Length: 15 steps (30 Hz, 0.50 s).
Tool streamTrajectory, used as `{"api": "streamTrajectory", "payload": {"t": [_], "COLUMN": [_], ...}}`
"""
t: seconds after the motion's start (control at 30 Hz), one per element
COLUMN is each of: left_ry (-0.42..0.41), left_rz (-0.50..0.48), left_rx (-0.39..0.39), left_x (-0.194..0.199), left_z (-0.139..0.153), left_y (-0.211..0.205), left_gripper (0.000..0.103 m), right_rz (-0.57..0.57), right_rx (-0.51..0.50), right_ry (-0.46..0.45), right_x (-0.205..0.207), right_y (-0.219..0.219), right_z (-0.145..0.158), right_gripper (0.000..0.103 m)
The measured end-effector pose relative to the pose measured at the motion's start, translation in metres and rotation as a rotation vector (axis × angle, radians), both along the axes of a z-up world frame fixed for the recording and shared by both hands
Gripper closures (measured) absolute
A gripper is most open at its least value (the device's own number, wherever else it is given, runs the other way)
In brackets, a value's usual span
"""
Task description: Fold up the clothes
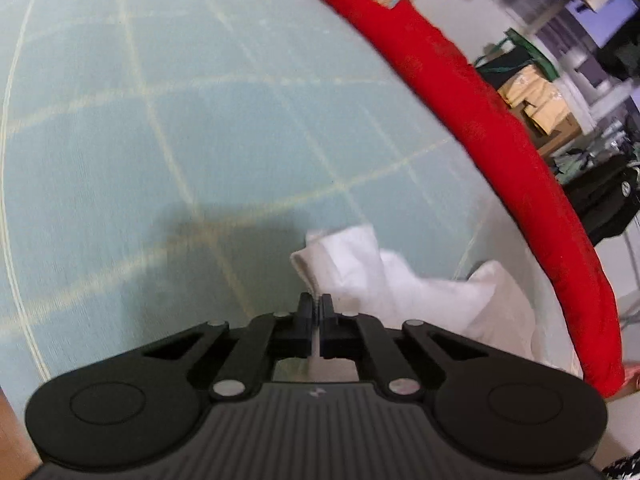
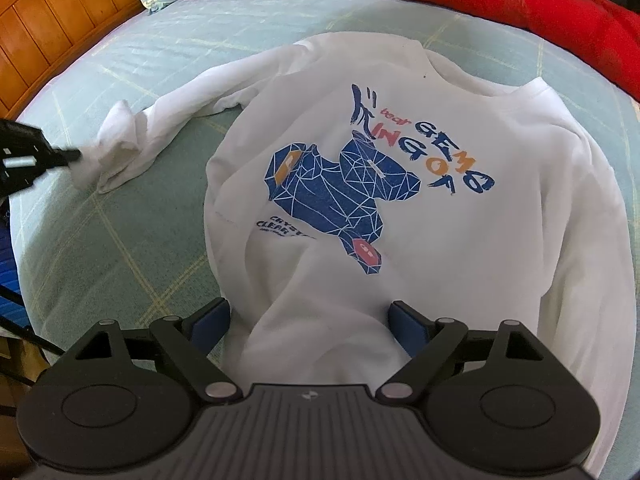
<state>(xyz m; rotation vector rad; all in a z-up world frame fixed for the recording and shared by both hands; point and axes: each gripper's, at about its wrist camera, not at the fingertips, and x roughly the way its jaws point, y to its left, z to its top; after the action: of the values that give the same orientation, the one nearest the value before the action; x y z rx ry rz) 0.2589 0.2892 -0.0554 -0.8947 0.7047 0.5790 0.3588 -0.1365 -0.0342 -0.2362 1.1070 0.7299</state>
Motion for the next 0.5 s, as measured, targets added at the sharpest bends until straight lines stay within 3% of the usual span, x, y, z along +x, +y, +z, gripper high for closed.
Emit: {"api": "streamTrajectory", "payload": {"t": [0.5], "left_ry": [0.242], "left_rz": [0.043], "left_rx": [0.382], "left_x": [0.015], "left_z": [0.063], "left_y": [0.090], "left_gripper": [0.102], "right_rz": [-0.034], "right_rx": [0.005], "right_ry": [-0.072], "right_x": [0.008], "right_y": [0.000], "right_z": [0.021], "right_gripper": [0.013]}}
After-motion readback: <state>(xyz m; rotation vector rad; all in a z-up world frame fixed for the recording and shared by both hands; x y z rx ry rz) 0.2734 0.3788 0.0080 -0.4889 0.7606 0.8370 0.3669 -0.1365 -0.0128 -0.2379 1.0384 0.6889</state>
